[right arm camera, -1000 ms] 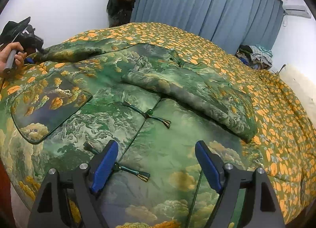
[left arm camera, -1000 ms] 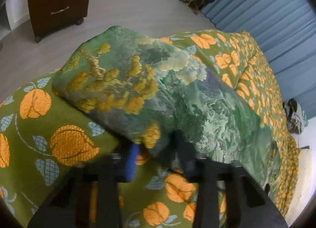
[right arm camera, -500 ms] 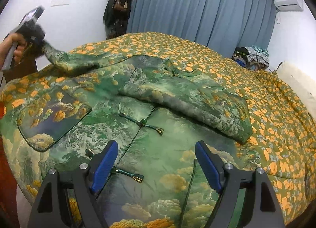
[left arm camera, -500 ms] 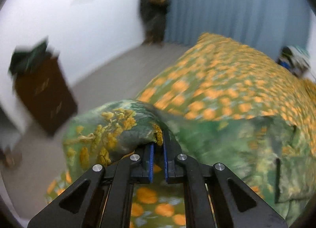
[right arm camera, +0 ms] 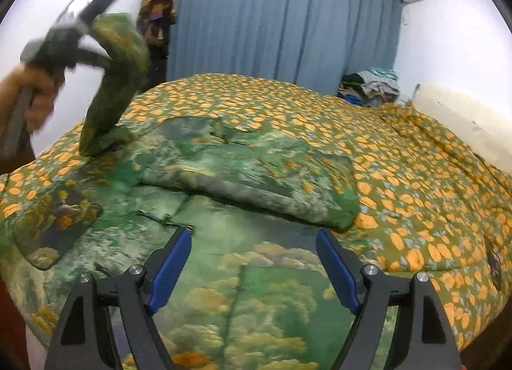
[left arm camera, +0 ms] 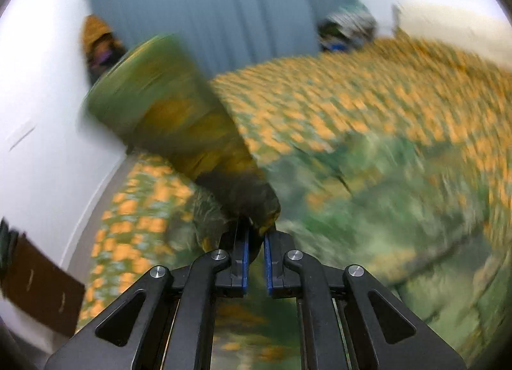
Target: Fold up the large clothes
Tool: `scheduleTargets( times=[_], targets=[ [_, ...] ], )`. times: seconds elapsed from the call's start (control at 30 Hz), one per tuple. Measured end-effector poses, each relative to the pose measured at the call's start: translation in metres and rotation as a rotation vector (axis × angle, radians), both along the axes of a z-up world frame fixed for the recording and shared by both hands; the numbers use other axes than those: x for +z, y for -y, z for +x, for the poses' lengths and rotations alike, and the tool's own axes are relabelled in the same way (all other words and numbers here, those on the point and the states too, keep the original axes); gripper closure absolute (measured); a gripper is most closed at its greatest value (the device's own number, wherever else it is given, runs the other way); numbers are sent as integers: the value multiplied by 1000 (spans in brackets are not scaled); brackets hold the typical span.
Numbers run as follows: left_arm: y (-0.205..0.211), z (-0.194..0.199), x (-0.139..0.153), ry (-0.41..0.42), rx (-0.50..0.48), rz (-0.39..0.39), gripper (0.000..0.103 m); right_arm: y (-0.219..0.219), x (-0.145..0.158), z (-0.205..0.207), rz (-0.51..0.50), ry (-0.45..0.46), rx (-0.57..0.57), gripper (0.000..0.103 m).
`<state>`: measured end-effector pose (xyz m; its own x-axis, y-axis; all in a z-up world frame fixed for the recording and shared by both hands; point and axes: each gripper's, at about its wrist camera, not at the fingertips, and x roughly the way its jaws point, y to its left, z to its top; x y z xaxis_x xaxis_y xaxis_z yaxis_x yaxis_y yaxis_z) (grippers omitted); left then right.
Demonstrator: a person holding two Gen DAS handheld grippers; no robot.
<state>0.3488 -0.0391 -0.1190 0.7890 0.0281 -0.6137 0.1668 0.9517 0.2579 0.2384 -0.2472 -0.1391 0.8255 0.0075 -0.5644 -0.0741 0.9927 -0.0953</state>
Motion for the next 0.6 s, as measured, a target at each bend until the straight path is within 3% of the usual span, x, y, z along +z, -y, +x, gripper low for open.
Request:
scheduleTargets(
  times=[0.07, 0.17, 0.2, 0.3, 0.33, 0.37, 0.5, 0.6],
  targets=[
    [26, 2, -38, -71, -48, 66, 91, 9, -6, 5, 12, -27, -21, 21],
    [43, 1, -77, -207, -88, 123, 72, 19, -10, 14, 44, -51, -39, 21],
    [44, -2, -82, -232, -92, 130, 56, 21, -10, 17, 52, -58, -42, 21],
    [35, -26, -76, -192, -106, 144, 23, 28, -9, 31, 110, -91, -27, 21],
    [26, -35, -71, -187, -118, 118, 18, 30, -7, 38, 145, -104, -14, 21],
    [16, -42, -65, -193, -129, 82, 18, 30, -5, 46, 179, -114, -2, 21],
    [-18, -54, -56, -229, -80, -12, 18, 28, -3, 119, 508, -275, 118, 21],
    [-48, -62, -52, -236, -12, -94, 18, 6, -8, 170, 585, -321, 134, 21]
  ],
)
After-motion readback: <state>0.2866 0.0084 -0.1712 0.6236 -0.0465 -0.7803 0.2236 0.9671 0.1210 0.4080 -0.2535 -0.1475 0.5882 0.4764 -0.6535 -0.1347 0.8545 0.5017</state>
